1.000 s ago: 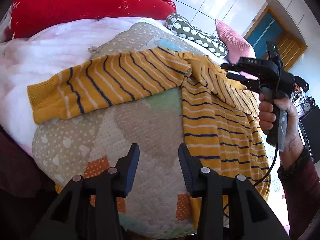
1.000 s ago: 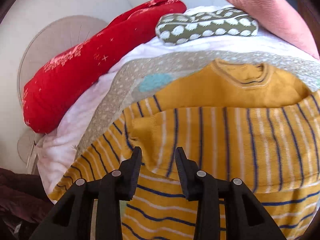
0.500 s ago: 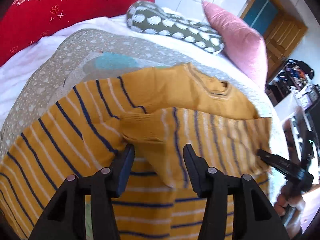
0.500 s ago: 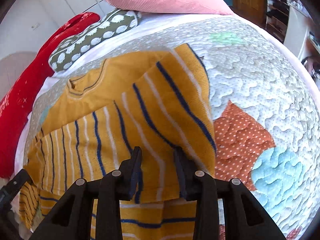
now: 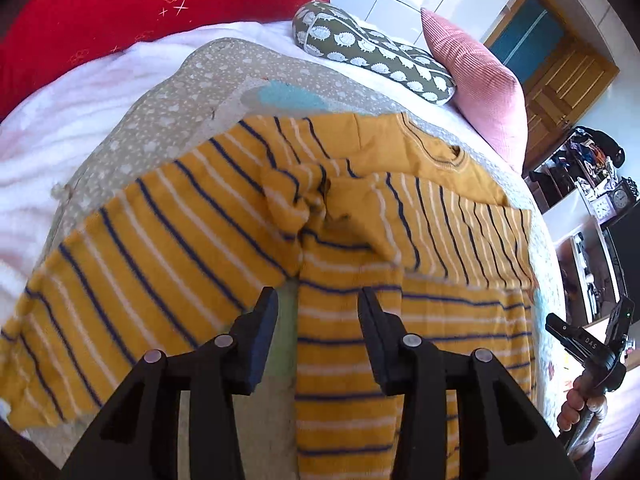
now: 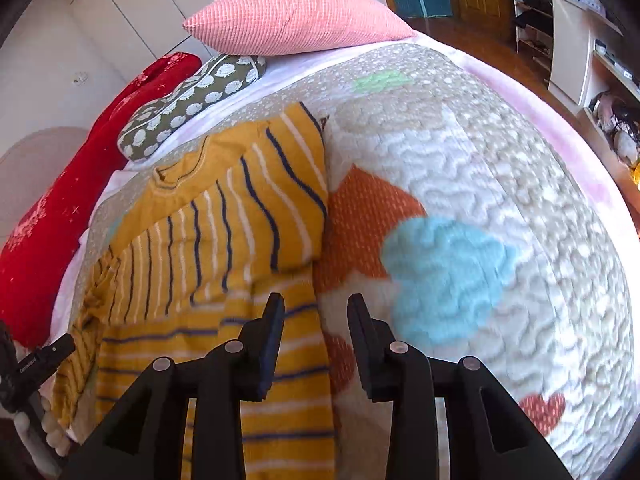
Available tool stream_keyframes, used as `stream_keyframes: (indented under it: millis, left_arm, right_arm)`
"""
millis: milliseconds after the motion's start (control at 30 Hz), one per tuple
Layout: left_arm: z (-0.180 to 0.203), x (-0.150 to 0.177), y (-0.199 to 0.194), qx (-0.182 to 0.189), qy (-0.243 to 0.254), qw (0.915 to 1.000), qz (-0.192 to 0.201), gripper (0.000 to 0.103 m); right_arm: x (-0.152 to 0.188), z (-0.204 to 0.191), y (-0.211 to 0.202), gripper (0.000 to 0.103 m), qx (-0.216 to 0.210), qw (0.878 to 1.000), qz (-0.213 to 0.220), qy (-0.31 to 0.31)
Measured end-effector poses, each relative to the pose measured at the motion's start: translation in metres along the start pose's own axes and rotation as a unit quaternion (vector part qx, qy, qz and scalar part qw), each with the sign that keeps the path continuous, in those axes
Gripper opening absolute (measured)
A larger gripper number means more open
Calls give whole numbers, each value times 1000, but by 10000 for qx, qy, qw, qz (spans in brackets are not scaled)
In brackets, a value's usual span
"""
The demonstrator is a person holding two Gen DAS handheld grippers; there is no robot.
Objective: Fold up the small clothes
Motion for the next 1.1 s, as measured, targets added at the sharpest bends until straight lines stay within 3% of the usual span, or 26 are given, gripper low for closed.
stream_keyframes:
  millis: [200, 333, 433, 500, 533, 567, 600, 767, 900, 1100]
  left_arm:
    - [-6, 72, -39, 477, -430, 9976, -253, 42]
    - [-1, 117, -43, 869, -655, 9928, -509, 50]
    - [9, 129, -45, 915, -540, 9936, -376, 62]
    - [17, 129, -43, 798, -440, 9951, -386, 64]
    - [20, 129, -41, 691, -369, 9959, -442, 60]
    - [22, 129, -41, 524, -277, 9970, -488, 29]
    - [22, 129, -41, 369, -188, 9977, -543, 9]
    - [14, 130, -62, 214, -330, 9985, -378, 11]
    - [9, 143, -57, 151, -582, 9968, -530, 11]
    - [4, 140, -62, 412, -800, 9951, -416, 14]
  right_arm:
    - [83, 19, -50, 44, -468, 9978, -326, 335]
    - [121, 13, -69, 45, -658, 9970, -295, 276]
    - [137, -1, -73, 45, -709, 9973, -175, 50]
    - [141, -9, -72, 43, -645, 9979, -68, -50]
    - [141, -11, -71, 24, -635, 9980, -28, -66]
    - [142, -13, -69, 9, -700, 9975, -79, -20]
    - [142, -12, -67, 6, -783, 9967, -180, 96]
    - [129, 16, -85, 5, -729, 9954, 63, 615]
    - [134, 43, -97, 4, -535, 9956, 77, 770]
    - [131, 44, -109, 5, -359, 9964, 208, 745]
Point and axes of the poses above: each gripper's, at about its wrist camera, not at the fingertips, and y roughly the way its jaws point, z to its right, x to its underside, the point moved 5 cm from there along y, roughly the way its jaws point, and after that the axes turned 12 degrees about z, right-handed, at the moved point
